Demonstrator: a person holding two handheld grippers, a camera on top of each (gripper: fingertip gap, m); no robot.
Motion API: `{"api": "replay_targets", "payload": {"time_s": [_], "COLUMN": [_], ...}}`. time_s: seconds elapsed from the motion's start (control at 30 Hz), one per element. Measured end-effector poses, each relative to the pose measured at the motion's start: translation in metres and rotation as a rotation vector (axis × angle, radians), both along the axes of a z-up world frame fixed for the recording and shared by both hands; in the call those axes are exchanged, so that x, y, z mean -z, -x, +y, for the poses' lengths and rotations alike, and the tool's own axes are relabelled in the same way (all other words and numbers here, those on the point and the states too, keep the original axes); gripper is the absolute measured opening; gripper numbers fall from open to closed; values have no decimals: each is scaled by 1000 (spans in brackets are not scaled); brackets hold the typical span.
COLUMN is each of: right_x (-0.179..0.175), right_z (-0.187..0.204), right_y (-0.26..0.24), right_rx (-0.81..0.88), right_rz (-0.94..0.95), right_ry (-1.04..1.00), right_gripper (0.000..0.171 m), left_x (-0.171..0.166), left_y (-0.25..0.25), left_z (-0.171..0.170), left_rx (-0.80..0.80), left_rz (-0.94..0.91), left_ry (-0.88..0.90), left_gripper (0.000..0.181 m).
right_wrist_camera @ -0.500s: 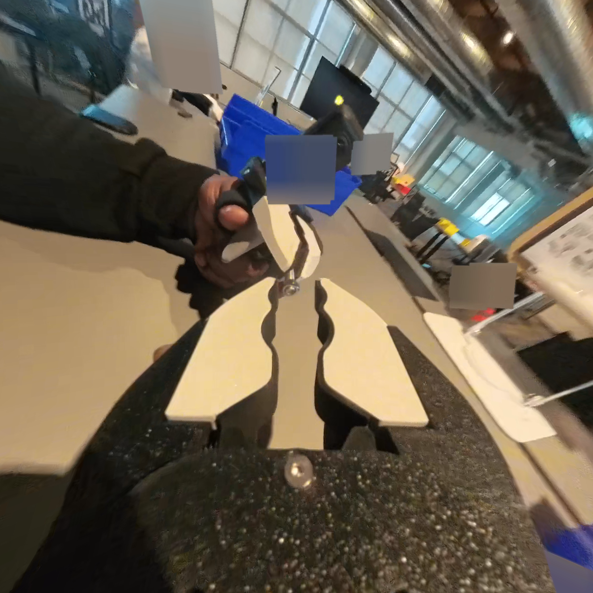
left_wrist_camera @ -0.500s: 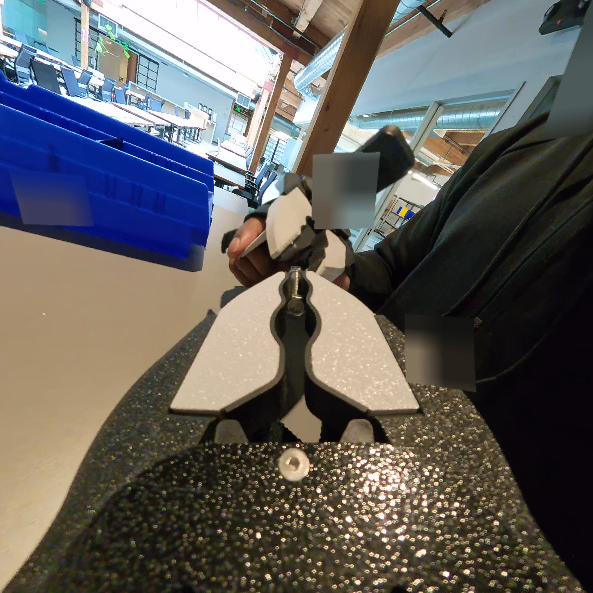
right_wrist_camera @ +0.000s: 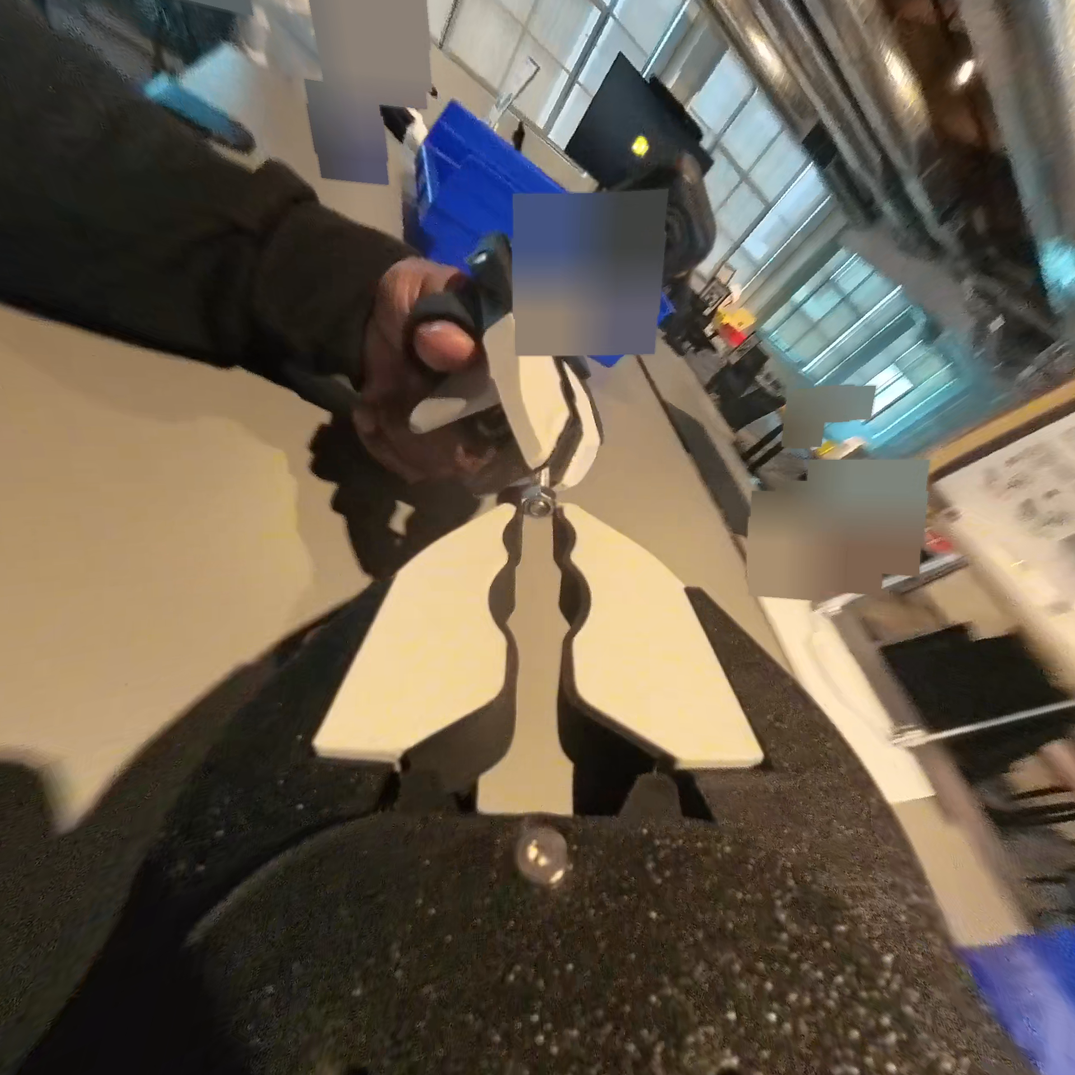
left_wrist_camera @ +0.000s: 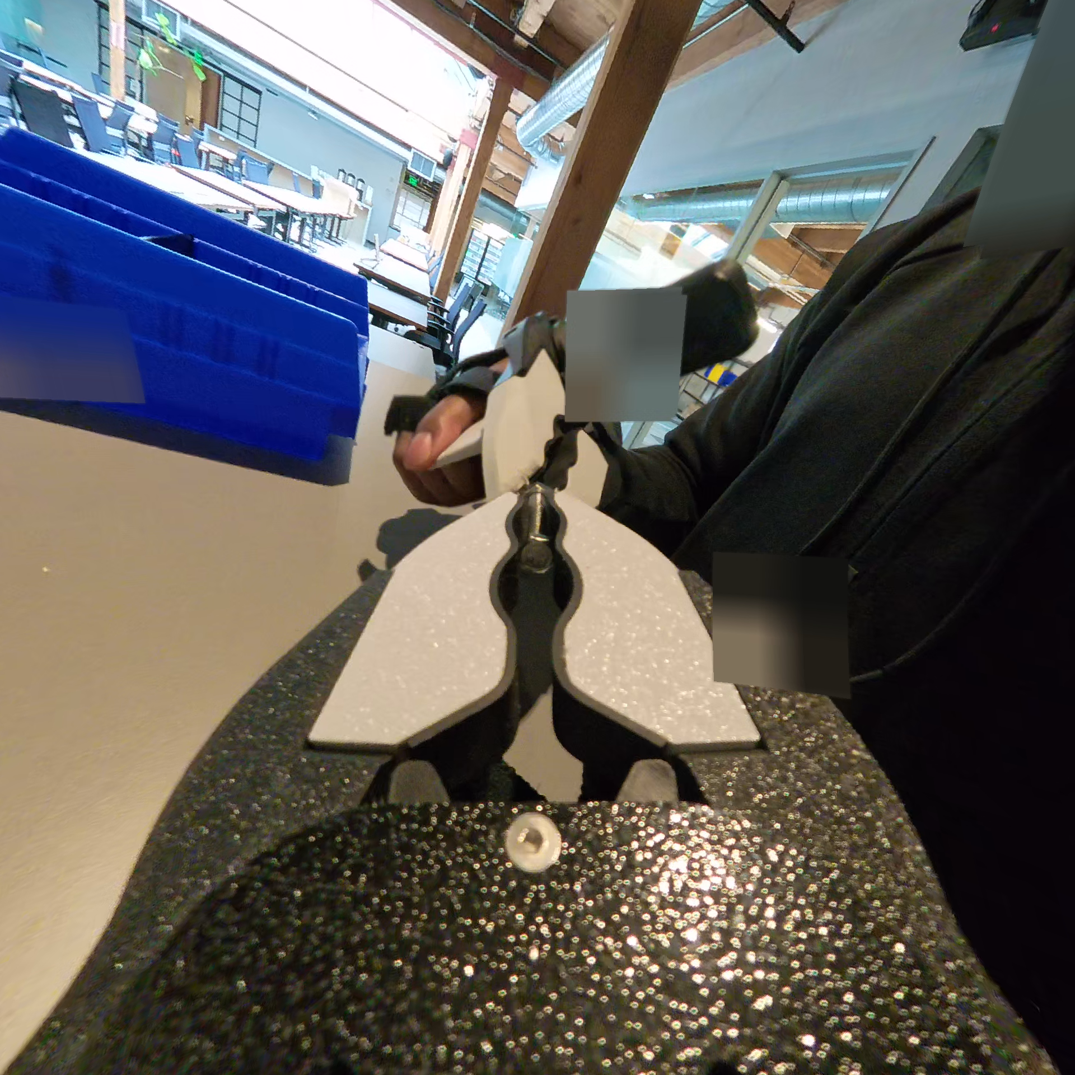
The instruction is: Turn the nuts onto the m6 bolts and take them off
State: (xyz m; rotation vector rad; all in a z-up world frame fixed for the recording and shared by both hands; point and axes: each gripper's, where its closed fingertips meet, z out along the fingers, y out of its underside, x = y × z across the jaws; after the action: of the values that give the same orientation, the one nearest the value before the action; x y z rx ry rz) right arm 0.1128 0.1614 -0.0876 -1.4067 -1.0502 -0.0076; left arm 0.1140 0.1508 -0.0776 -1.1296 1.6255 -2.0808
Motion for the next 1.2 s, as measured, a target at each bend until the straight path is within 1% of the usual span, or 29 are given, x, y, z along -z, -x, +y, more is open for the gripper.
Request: {"api": "replay_targets", "payload": {"time_s": [0.13, 0.17, 0.23, 0.3, 0.47, 0.57, 0.63, 0.73, 0.8, 0.93, 1.03, 1.1, 1.2], "right_x": [-2, -3, -3, -3, -7, -5, -5, -11, -13, -6, 4, 5, 3], "right_z": [-1, 0, 0, 0, -2, -4, -3, -3, -3, -2, -1, -1, -3], "right_y": [-3, -4, -4, -3, -2, -1, -3, -7, -8, -7, -4, -5, -7], "right_rx": [67, 83, 92, 73, -15, -74, -87, -114, -123, -99, -75, -51, -31], "right_rz": [-291, -324, -309, -220, 157, 337, 424, 540, 569, 488, 371, 309, 173], "right_ry": [-280, -309, -299, -226, 70, 235, 296, 350, 354, 343, 308, 250, 107], "right_gripper": [10, 10, 10, 14, 22, 29, 32, 32, 30, 27, 15, 10, 10], "left_x": [1, 1, 0, -1, -1, -1, -1, -1, -1, 1, 3, 3, 2], "left_y": [0, 0, -1, -2, -6, -6, -6, -7, -8, -9, -10, -10, -10], "left_z": [-3, -2, -1, 0, 3, 3, 3, 3, 3, 3, 2, 0, -4], "left_rx": [18, 17, 10, -4, -57, -72, -76, -81, -84, -89, -83, -74, -50], "left_rz": [13, 13, 8, -5, -34, -54, -58, -60, -56, -46, -28, -22, -7], "left_ry": [13, 14, 15, 13, -33, -65, -72, -79, -80, -84, -87, -79, -39], "left_gripper": [5, 5, 5, 6, 6, 5, 5, 5, 5, 5, 5, 6, 6]}}
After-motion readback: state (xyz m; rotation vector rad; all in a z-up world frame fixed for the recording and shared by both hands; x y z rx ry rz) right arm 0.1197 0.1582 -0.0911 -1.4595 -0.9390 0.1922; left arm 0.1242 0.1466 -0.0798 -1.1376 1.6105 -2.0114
